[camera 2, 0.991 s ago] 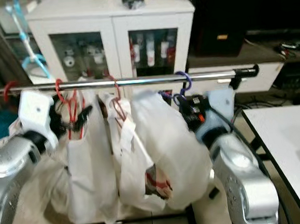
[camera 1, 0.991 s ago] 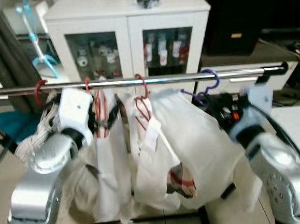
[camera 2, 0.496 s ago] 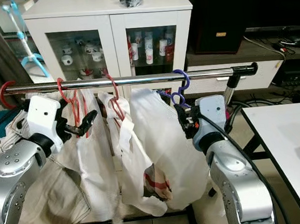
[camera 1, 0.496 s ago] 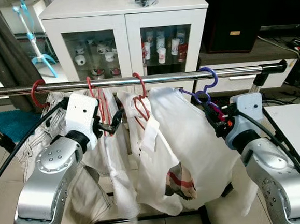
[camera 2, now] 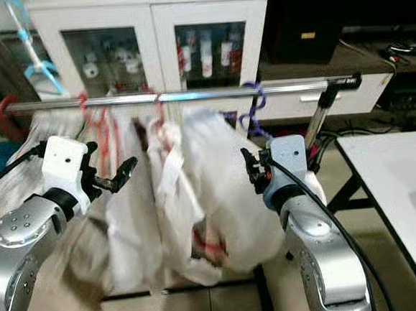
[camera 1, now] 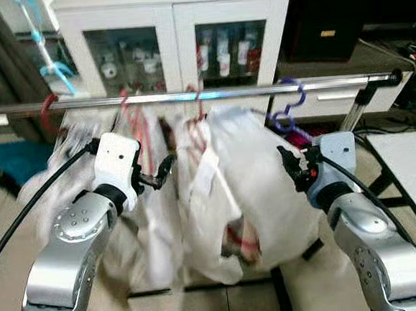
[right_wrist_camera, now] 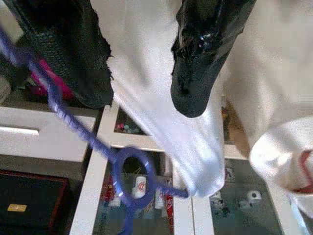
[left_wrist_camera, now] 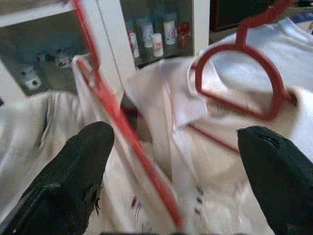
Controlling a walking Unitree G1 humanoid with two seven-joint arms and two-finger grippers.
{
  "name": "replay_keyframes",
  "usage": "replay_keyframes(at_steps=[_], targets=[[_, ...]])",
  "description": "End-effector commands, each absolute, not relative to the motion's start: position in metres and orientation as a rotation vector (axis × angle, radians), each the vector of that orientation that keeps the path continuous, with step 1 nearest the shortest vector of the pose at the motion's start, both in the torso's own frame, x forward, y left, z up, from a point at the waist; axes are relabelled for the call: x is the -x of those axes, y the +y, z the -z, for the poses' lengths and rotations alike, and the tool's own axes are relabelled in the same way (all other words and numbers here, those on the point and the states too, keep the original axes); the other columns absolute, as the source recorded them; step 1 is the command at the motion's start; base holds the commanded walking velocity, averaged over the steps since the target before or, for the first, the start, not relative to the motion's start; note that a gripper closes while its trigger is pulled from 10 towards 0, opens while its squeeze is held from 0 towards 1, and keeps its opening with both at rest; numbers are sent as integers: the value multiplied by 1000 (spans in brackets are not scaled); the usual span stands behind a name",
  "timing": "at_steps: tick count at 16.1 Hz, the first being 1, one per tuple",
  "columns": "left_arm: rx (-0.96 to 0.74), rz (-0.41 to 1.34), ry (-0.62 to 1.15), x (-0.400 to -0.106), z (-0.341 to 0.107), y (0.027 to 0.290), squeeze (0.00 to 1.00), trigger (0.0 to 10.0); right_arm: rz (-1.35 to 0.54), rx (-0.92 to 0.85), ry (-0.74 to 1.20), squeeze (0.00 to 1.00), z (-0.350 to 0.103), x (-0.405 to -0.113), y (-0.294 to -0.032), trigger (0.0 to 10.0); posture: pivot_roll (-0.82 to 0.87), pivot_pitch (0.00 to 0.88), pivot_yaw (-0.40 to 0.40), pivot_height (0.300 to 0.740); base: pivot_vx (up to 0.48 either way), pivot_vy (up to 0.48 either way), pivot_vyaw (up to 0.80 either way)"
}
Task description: Hang hanger
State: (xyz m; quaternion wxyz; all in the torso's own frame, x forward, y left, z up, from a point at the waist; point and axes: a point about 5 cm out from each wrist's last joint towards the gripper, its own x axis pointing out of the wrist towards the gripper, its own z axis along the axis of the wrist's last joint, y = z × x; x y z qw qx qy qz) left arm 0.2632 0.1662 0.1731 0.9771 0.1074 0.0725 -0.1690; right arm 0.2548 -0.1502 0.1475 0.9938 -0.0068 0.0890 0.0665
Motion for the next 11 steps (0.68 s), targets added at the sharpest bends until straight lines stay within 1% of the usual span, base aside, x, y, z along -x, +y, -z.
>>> replay_keyframes(at_steps=[1,5,6,7,8,9,10,11], targets=[[-231,332,154,-264,-173,167,0,10000,-120,22,157,0,-151,-257,-151,10000,-22,0,16,740,0,0,0],[-202,311,145,-265,-174,168,0,10000,-126,-18,167,0,-149,-256,-153,10000,-18,0,15,740,0,0,0],[-199,310,149,-265,-174,168,0,10000,-136,-32,160,816,-149,-256,-153,10000,-16,0,14,740,0,0,0],[-197,307,153,-265,-174,169,0,10000,-148,-45,155,1000,-149,-255,-151,10000,-16,0,13,740,0,0,0],[-194,302,154,-265,-174,170,573,10000,-183,-66,134,1000,-151,-254,-148,10000,-16,0,13,740,0,0,0],[-192,295,153,-265,-174,171,702,10000,-192,-83,127,1000,-152,-254,-147,10000,-16,0,13,740,0,0,0],[-190,291,150,-265,-174,172,1000,10000,-196,-99,113,1000,-154,-253,-147,10000,-17,0,11,740,0,0,0],[-191,280,137,-266,-175,173,1000,10000,-167,-121,101,1000,-156,-255,-152,10000,-18,0,7,740,0,0,0]])
